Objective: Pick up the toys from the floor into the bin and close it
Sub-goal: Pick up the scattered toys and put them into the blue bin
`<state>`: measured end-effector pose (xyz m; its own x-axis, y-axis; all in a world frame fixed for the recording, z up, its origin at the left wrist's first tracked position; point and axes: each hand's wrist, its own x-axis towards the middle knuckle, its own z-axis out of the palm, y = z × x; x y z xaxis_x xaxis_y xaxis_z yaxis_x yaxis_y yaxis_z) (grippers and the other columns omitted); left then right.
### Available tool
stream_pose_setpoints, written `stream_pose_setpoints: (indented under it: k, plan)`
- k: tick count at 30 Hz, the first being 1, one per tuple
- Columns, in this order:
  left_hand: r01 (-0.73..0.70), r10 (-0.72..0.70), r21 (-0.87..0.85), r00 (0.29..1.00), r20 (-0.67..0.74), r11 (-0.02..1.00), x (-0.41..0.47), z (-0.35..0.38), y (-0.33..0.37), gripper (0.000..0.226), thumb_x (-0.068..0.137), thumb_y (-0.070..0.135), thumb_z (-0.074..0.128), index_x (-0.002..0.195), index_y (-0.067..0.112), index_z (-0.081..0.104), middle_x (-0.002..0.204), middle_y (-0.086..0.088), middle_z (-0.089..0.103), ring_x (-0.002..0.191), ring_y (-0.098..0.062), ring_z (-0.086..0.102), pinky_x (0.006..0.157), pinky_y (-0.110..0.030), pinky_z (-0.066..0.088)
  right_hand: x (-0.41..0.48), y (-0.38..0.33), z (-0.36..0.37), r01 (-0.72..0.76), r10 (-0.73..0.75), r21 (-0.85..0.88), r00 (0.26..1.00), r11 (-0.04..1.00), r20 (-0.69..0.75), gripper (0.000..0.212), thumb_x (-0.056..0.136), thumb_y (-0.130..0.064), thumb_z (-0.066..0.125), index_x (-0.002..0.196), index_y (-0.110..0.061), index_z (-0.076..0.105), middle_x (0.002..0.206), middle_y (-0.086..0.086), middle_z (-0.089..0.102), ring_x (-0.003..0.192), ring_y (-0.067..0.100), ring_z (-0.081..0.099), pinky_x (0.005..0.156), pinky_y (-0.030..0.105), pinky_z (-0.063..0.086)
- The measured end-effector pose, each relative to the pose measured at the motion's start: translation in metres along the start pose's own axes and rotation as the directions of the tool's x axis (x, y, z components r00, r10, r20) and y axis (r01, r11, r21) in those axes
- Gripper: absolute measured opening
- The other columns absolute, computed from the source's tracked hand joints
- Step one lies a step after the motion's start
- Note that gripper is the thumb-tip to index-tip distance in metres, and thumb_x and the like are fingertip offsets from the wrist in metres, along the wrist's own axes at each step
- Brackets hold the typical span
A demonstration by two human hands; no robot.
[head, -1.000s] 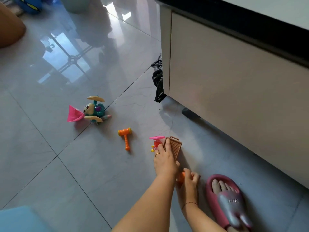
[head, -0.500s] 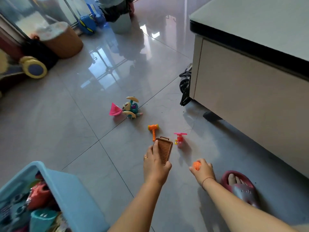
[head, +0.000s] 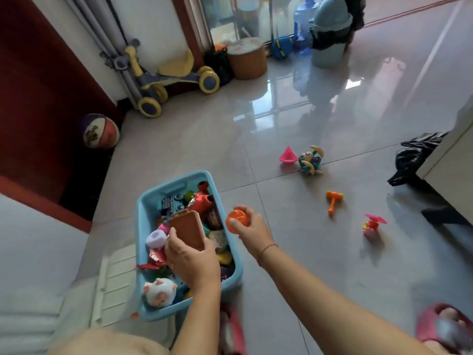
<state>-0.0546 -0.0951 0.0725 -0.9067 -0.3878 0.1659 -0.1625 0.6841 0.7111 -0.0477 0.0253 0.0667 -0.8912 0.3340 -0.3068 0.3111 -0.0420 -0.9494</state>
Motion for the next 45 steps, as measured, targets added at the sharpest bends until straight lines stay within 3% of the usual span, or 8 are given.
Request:
stream_pose_setpoints:
  k: [7, 12, 21, 26, 33, 38, 43, 45]
  plan:
    - [0.231, -0.271, 0.247, 0.952, 0.145, 0.941, 0.022, -0.025, -0.055, 0.076, 0.079, 0.022, 0.068, 0.144, 0.014, 0.029, 0.147, -0.016, 0.034, 0.132, -0.037, 0.033, 0.106, -0.052, 0.030, -0.023, 0.007, 0.061, 0.101, 0.008, -0.378, 0.961, 0.920, 0.275, 0.039, 0.092, -0.021, 0.051, 0.131, -0.021, 0.052, 0.140, 0.002, 0.040, 0.126, 0.019, 0.044, 0.108, 0.032, 0.038]
    - [0.033, -0.226, 0.420, 0.879, 0.419, 0.907, 0.021, -0.013, -0.076, 0.083, 0.086, 0.037, 0.060, 0.150, 0.022, 0.010, 0.158, -0.006, 0.004, 0.139, -0.037, 0.023, 0.112, -0.050, 0.028, -0.033, 0.035, 0.053, 0.165, 0.061, -0.612, 0.942, 0.774, 0.331, 0.040, 0.092, -0.016, 0.048, 0.132, -0.021, 0.053, 0.147, 0.001, 0.035, 0.134, 0.021, 0.036, 0.112, 0.032, 0.029]
    - [0.005, -0.253, 0.456, 0.838, 0.484, 0.890, 0.035, 0.003, -0.084, 0.076, 0.095, 0.022, 0.041, 0.150, 0.024, -0.010, 0.159, -0.012, -0.005, 0.136, -0.036, 0.031, 0.113, -0.045, 0.027, -0.055, 0.050, 0.058, 0.347, 0.036, -0.812, 0.911, 0.469, 0.411, 0.039, 0.095, -0.029, 0.040, 0.134, -0.027, 0.042, 0.144, 0.000, 0.037, 0.138, 0.022, 0.029, 0.116, 0.049, -0.005]
    - [0.022, -0.256, 0.400, 0.800, 0.543, 0.916, 0.047, 0.017, -0.085, 0.075, 0.095, 0.055, 0.029, 0.150, 0.025, -0.013, 0.159, -0.015, -0.005, 0.142, -0.038, 0.019, 0.115, -0.049, 0.015, -0.055, 0.053, 0.074, 0.254, 0.002, -0.861, 0.959, 0.440, 0.284, 0.040, 0.096, -0.042, 0.037, 0.130, -0.021, 0.042, 0.134, 0.001, 0.048, 0.130, 0.024, 0.039, 0.116, 0.051, -0.001]
    - [0.012, -0.211, 0.337, 0.800, 0.561, 0.941, 0.080, 0.028, -0.091, 0.057, 0.100, 0.043, 0.017, 0.150, 0.030, -0.005, 0.160, -0.003, -0.008, 0.146, -0.030, 0.007, 0.117, -0.048, 0.013, -0.031, 0.045, 0.081, 0.215, -0.040, -0.903, 0.976, 0.371, 0.216, 0.031, 0.098, -0.037, 0.038, 0.110, -0.017, 0.059, 0.114, 0.005, 0.062, 0.116, 0.025, 0.051, 0.114, 0.047, 0.012]
    - [0.029, -0.243, 0.381, 0.814, 0.527, 0.924, 0.057, 0.026, -0.090, 0.061, 0.100, 0.039, 0.023, 0.149, 0.032, -0.012, 0.160, -0.007, -0.001, 0.142, -0.034, 0.021, 0.115, -0.049, 0.022, -0.026, 0.040, 0.087, 0.133, -0.017, -0.900, 0.990, 0.415, 0.138, 0.026, 0.095, -0.032, 0.050, 0.109, -0.014, 0.062, 0.113, 0.007, 0.065, 0.112, 0.025, 0.055, 0.109, 0.043, 0.024]
    - [-0.115, -0.023, 0.422, 0.952, 0.306, 0.899, 0.027, 0.005, -0.078, 0.049, 0.096, 0.027, 0.038, 0.143, 0.016, 0.038, 0.150, -0.013, 0.033, 0.134, -0.034, 0.035, 0.111, -0.049, 0.026, -0.030, 0.047, 0.071, 0.167, -0.131, -0.828, 0.985, 0.536, 0.114, 0.024, 0.092, -0.032, 0.051, 0.111, -0.017, 0.053, 0.113, 0.001, 0.061, 0.108, 0.022, 0.056, 0.104, 0.036, 0.032]
    - [-0.034, -0.031, 0.409, 0.988, 0.152, 0.912, 0.029, -0.005, -0.091, 0.053, 0.091, 0.028, 0.041, 0.140, 0.009, 0.041, 0.150, -0.017, 0.033, 0.137, -0.036, 0.031, 0.114, -0.051, 0.019, -0.039, 0.054, 0.063, 0.252, -0.235, -0.779, 0.962, 0.574, 0.138, 0.023, 0.088, -0.033, 0.058, 0.105, -0.017, 0.053, 0.108, 0.001, 0.057, 0.099, 0.021, 0.057, 0.098, 0.034, 0.041]
